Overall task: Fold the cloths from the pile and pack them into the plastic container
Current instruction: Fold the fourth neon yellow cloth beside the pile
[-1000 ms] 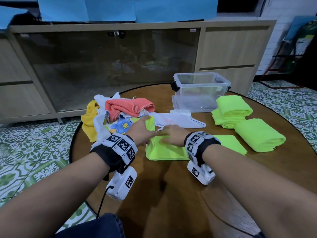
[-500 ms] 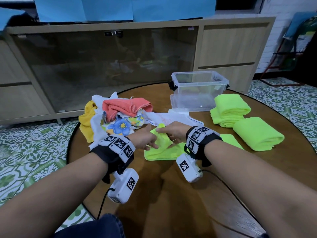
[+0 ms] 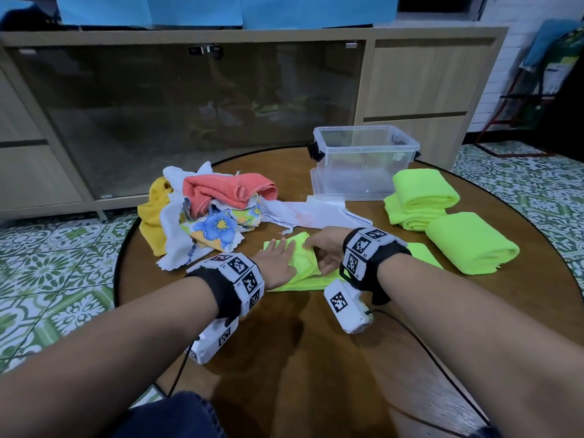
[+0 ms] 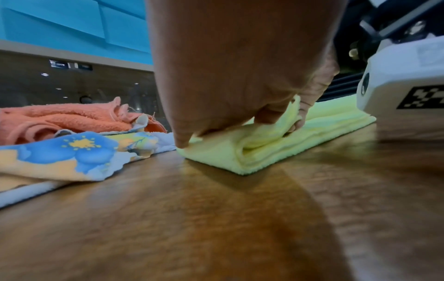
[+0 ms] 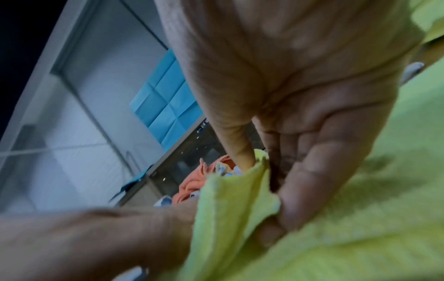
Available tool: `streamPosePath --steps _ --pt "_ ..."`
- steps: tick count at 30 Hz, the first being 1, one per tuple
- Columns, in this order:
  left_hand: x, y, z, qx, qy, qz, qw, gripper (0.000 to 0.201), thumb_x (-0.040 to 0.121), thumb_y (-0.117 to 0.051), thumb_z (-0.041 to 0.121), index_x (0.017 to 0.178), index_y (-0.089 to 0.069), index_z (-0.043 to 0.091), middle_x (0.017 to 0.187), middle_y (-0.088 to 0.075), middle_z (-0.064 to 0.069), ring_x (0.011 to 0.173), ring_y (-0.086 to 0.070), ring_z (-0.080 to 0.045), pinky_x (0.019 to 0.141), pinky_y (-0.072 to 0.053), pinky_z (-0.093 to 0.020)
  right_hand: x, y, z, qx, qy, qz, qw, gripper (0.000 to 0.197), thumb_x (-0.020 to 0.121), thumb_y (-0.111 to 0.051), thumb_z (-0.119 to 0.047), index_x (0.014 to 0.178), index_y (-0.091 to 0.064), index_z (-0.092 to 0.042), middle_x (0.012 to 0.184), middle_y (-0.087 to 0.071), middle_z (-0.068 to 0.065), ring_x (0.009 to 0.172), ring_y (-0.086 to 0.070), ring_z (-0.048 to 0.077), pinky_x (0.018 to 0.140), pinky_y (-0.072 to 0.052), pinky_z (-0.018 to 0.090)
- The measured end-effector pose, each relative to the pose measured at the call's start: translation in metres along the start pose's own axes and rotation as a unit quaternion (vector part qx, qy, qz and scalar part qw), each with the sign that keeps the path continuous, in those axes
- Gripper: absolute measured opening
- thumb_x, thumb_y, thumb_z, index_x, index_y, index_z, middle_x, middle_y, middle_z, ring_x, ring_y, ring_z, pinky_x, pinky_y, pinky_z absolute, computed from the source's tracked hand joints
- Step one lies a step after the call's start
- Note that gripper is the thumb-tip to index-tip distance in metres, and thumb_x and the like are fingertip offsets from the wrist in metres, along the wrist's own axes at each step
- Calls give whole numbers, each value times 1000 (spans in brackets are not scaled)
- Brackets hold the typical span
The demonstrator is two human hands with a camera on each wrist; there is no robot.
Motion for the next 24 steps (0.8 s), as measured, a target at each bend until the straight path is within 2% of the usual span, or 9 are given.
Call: streamPosePath --steps 2,4,6,9,12,13,16,19,24 --pt "2 -3 2 18 14 -9 1000 59 103 -20 30 149 10 10 156 17 -12 145 13 -28 118 -3 -42 1 5 -3 -85 35 53 994 27 94 -54 -24 80 -48 -2 81 -60 18 55 -51 22 59 -50 31" --pt "3 -7 3 32 23 -10 999 62 102 -18 39 150 11 11 156 18 -11 145 14 -27 118 -2 -42 -2 7 -6 -237 73 113 962 33 91 -58 -31 73 -47 -6 89 -61 15 58 -49 20 56 -42 27" --pt "3 -10 3 46 28 -3 999 64 101 -16 45 150 11 14 156 19 -11 145 14 -27 117 -1 -41 -4 8 -8 -330 99 165 924 32 89 -59 -38 98 -51 -8 98 -59 9 77 -57 23 58 -40 29" --pt "1 -13 2 65 22 7 998 65 100 -16 48 150 11 16 156 20 -10 145 14 -26 117 0 -41 -5 4 -10 -394 155 194 885 57 89 -60 -37 134 -33 -15 125 -50 10 114 -51 30 82 -44 38" --pt "0 -13 0 68 18 6 997 66 99 -16 49 150 12 17 156 20 -9 145 15 -25 117 1 -40 -7 -2 -13 -517 233 172 805 60 97 -46 -30 149 -17 -22 150 -29 4 132 -33 29 102 -33 42" --pt "0 -14 0 69 16 6 997 66 99 -16 50 150 12 17 156 20 -9 145 15 -25 118 1 -40 -6 -2 -10 -539 232 144 797 56 100 -38 -27 150 -14 -22 155 -22 0 137 -27 29 106 -29 42" --pt "0 -14 0 75 8 4 997 68 98 -15 52 149 13 16 156 21 -8 145 16 -24 118 1 -40 -4 4 10 -542 150 60 825 52 103 -23 -27 152 -4 -22 158 -12 3 146 -9 27 114 -17 41" --pt "-1 -14 0 77 5 1 997 69 98 -15 52 149 13 15 155 21 -9 144 16 -24 119 2 -40 -4 3 19 -542 138 22 829 53 104 -20 -26 151 2 -21 159 -7 2 146 -4 28 118 -12 43" --pt "-2 -8 2 57 7 -33 998 63 101 -13 47 150 8 15 156 18 -11 145 13 -26 118 0 -42 -6 5 4 -517 202 76 828 54 101 -26 -14 151 -5 -17 159 -5 -2 146 -3 24 118 -11 43"
Point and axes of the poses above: each hand's wrist, its own x-axis towards the middle knuckle, its own y-axis out of the back of the hand, z = x × y, the point moved 5 cm from there along x, towards the middle knuckle
